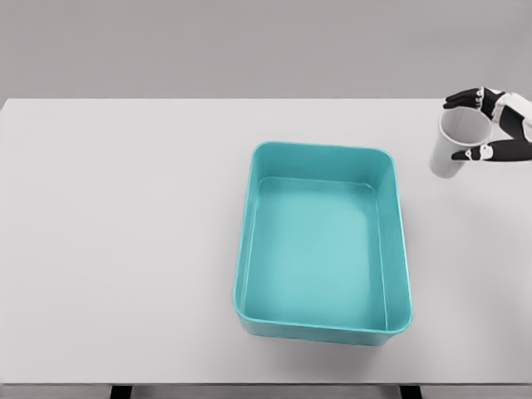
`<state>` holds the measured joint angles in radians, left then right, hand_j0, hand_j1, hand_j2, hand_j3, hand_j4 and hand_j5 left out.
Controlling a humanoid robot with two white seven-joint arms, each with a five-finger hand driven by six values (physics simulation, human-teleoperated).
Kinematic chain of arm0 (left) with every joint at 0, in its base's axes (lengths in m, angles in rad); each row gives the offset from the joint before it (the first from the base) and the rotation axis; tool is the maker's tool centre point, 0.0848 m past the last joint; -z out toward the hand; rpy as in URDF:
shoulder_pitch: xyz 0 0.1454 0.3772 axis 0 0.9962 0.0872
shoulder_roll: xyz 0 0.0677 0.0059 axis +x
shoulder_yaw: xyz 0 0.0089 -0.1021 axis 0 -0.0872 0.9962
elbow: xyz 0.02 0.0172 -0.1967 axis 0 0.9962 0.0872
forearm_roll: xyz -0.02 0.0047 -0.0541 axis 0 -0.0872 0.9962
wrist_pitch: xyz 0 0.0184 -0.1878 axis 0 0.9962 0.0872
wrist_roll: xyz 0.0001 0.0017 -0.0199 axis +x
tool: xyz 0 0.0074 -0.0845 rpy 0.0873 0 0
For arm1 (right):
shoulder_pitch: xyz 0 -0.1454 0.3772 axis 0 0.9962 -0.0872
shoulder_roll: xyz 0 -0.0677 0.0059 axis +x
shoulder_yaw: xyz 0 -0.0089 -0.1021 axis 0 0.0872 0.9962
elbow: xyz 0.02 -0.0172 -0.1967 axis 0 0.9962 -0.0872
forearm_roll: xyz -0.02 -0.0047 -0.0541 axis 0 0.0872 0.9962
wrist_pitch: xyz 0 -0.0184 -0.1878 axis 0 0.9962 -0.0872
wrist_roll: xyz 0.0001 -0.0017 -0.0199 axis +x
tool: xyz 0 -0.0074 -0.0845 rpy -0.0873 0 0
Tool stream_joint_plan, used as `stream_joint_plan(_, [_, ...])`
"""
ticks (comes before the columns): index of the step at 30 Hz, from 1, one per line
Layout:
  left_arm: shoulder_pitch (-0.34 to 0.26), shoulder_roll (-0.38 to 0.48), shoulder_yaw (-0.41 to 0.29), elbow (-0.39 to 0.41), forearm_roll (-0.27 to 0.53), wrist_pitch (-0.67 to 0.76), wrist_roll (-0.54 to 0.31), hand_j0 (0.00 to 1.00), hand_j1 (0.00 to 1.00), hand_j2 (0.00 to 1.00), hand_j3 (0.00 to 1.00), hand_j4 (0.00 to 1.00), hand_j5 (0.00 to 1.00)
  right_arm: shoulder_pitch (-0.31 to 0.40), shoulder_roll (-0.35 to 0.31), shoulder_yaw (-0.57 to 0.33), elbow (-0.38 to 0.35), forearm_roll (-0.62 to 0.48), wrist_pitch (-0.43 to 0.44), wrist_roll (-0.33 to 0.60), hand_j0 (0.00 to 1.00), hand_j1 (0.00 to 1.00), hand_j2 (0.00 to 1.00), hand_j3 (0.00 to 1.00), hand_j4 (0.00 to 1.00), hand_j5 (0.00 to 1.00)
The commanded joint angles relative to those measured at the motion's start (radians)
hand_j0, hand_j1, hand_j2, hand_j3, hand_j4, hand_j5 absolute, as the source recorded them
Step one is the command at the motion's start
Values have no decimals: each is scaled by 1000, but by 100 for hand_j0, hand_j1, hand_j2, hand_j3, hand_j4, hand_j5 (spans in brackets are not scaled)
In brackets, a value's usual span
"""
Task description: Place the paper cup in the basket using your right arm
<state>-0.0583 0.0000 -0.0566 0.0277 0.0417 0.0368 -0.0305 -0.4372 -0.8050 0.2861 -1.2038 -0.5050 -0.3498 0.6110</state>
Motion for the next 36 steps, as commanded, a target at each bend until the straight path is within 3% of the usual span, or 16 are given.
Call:
stream_joint_plan(1, [0,0,0,0,0,0,0,100,100,100,100,100,100,0,-3,-4,-29,-7,11,0,72,72,72,72,72,72])
stream_joint_plan(10, [0,0,0,0,0,0,0,100,100,100,100,100,100,6,-5,-39,-168,-7,89,0,72,72,72,72,72,72])
stream_joint_plan(25, [2,0,0,0,0,0,0,100,100,100,100,100,100,15,10,-61,-347,-9,147,0,71,71,71,71,71,71])
stream_joint_plan(36, [2,0,0,0,0,0,0,100,100,100,100,100,100,12,63,-48,-372,-3,183,0,71,71,71,71,71,71])
